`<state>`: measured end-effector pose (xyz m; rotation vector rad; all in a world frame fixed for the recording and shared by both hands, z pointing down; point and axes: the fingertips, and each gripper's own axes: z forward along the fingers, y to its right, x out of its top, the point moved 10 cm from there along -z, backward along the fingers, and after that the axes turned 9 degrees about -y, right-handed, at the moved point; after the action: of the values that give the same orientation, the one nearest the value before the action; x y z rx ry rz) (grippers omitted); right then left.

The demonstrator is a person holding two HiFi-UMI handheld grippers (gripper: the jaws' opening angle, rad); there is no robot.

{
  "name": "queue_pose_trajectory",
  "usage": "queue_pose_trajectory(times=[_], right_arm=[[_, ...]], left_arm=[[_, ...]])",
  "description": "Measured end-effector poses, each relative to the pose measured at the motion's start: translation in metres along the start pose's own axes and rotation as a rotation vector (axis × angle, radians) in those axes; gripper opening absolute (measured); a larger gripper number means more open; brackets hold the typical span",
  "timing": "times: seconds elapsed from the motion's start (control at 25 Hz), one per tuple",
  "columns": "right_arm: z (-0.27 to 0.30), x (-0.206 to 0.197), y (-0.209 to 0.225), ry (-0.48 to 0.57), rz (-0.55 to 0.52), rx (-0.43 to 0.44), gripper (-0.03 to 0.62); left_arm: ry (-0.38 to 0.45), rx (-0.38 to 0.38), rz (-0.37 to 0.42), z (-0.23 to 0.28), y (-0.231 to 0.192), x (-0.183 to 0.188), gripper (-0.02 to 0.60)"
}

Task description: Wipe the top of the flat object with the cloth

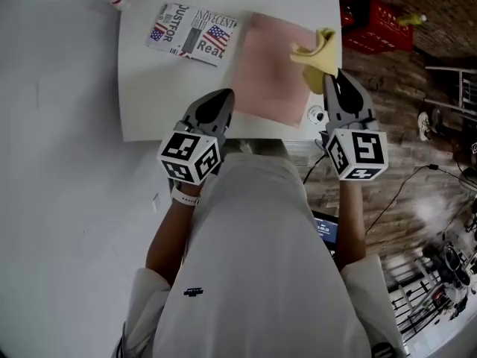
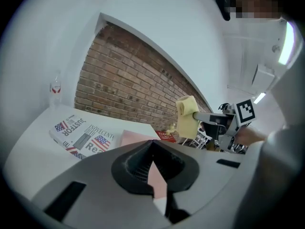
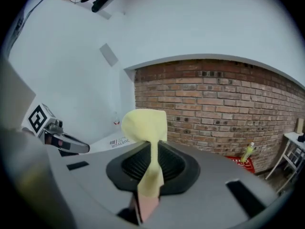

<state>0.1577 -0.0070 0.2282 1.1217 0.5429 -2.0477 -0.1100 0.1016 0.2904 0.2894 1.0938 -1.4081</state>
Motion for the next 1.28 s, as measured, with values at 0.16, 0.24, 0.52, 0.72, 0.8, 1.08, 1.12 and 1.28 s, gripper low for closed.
queue_pose_trajectory(times=[0.16,0.24,0.52,0.72,0.8,1.08,1.12,1.28], right_arm=[[-0.04,0.003,-0.004,0.065,0.003,-0.039,0.049],[-0.059,0.004,-0.002,0.105,0.011,-0.055,0.049],[-0.105,-0.003,0.0,0.165,-0.005,-0.115,0.049],[-0.105,-0.026,-0.01,0.176,0.067,-0.108,0.049],[-0.105,-0.025,-0.013,0.187,0.07,-0.101,0.049],[-0.105,-0.007,-0.025,0.22,0.032,-0.08,0.05],[-0.105,-0.004,-0.027,0.221,0.015,-0.075,0.049],[-0.107,-0.002,-0.03,0.22,0.008,-0.073,0.048]], left_arm=[[0.04,-0.061,0.019,-0.014,0.013,0.014,0.018],[0.064,-0.087,0.035,-0.019,0.019,0.022,0.018],[0.156,-0.108,0.126,-0.038,0.04,0.049,0.018],[0.186,-0.097,0.182,-0.046,0.047,0.054,0.018],[0.195,-0.102,0.197,-0.044,0.05,0.058,0.018],[0.218,-0.107,0.218,-0.049,0.059,0.063,0.018],[0.216,-0.105,0.222,-0.05,0.06,0.063,0.018],[0.217,-0.11,0.219,-0.052,0.062,0.061,0.018]])
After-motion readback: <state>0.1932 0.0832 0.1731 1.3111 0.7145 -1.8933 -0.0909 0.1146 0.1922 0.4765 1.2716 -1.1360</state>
